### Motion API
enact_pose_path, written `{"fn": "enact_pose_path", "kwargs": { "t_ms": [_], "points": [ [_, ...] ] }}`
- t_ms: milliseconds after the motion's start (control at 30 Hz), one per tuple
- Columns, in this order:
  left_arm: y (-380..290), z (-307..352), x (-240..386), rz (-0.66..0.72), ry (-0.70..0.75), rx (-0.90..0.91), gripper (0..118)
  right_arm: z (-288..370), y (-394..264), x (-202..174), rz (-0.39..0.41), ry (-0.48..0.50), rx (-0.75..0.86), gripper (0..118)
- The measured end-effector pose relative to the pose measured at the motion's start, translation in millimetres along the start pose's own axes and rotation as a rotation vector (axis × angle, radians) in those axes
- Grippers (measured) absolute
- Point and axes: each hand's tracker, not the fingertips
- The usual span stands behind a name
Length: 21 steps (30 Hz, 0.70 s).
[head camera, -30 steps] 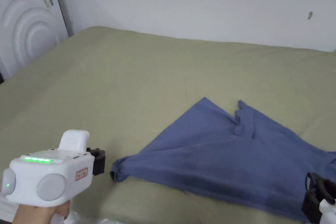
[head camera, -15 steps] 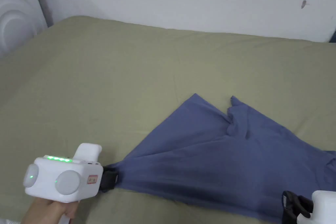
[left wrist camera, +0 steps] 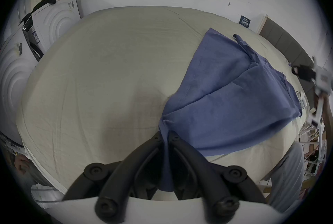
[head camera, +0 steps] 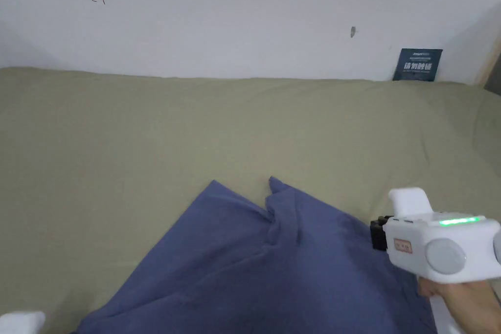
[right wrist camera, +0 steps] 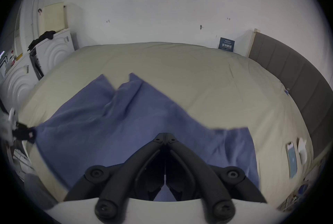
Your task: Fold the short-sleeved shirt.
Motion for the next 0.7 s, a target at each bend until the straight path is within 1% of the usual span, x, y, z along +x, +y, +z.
{"fn": "enact_pose_path", "kwargs": {
  "t_ms": [67,100,167,200,233,267,300,333,367,400,433,467,533,567,600,633,667,700],
  "points": [
    [2.0,0.6,-0.2,0.004,-0.007,-0.001,2,-38.4,24.6,10.9,0.013,0.004,-0.059,2],
    [3.0,-3.3,-1.8,0.013,-0.008,-0.004,2,-55.0,34.7,15.3,0.022,0.025,-0.111,2],
    [7.7,-2.7,-3.2,0.023,-0.017,-0.009,2,-85.3,49.9,20.7,0.000,0.044,-0.170,3],
    [10.3,-2.5,-3.8,0.027,-0.020,-0.011,2,-99.6,56.9,21.7,0.001,0.055,-0.217,5],
    [5.6,-14.9,-23.8,0.038,-0.033,-0.015,2,-111.0,58.6,21.6,0.011,0.060,-0.264,28],
    [7.1,-16.0,-27.3,0.039,-0.034,-0.016,2,-119.4,58.5,20.4,0.034,0.082,-0.289,87],
    [8.9,-17.0,-29.9,0.037,-0.034,-0.018,2,-122.2,55.6,17.2,0.051,0.108,-0.262,115],
    [10.2,-17.7,-32.1,0.036,-0.034,-0.019,2,-127.0,53.8,13.4,0.088,0.089,-0.289,118],
    [8.0,-16.6,-13.5,0.027,-0.022,-0.018,2,-134.1,48.2,8.5,0.145,0.066,-0.363,112],
    [9.4,-17.7,-13.3,0.022,-0.021,-0.022,2,-141.3,41.8,3.9,0.192,0.025,-0.439,108],
    [11.3,-18.9,-13.5,0.019,-0.019,-0.024,2,-143.2,35.2,2.2,0.204,0.020,-0.432,106],
    [13.3,-19.8,-13.8,0.018,-0.017,-0.026,2,-139.2,40.8,2.5,0.169,0.026,-0.377,105],
    [6.7,-26.2,-27.5,0.019,-0.017,-0.026,2,-133.2,48.3,2.7,0.146,0.023,-0.409,104],
    [7.7,-26.4,-30.2,0.022,-0.017,-0.026,2,-125.4,50.6,-0.1,0.131,0.098,-0.388,94],
    [9.0,-26.4,-32.6,0.026,-0.016,-0.028,2,-117.0,54.7,-1.8,0.114,0.121,-0.370,72],
    [5.6,-21.9,-21.7,0.029,-0.013,-0.027,2,-105.6,57.1,-5.9,0.124,0.086,-0.320,35],
    [6.8,-20.0,-21.7,0.037,-0.015,-0.028,2,-88.2,51.4,-5.8,0.142,0.062,-0.251,3],
    [8.6,-18.3,-22.6,0.043,-0.012,-0.028,2,-74.2,59.6,-8.0,0.128,0.101,-0.258,3]
  ]
}}
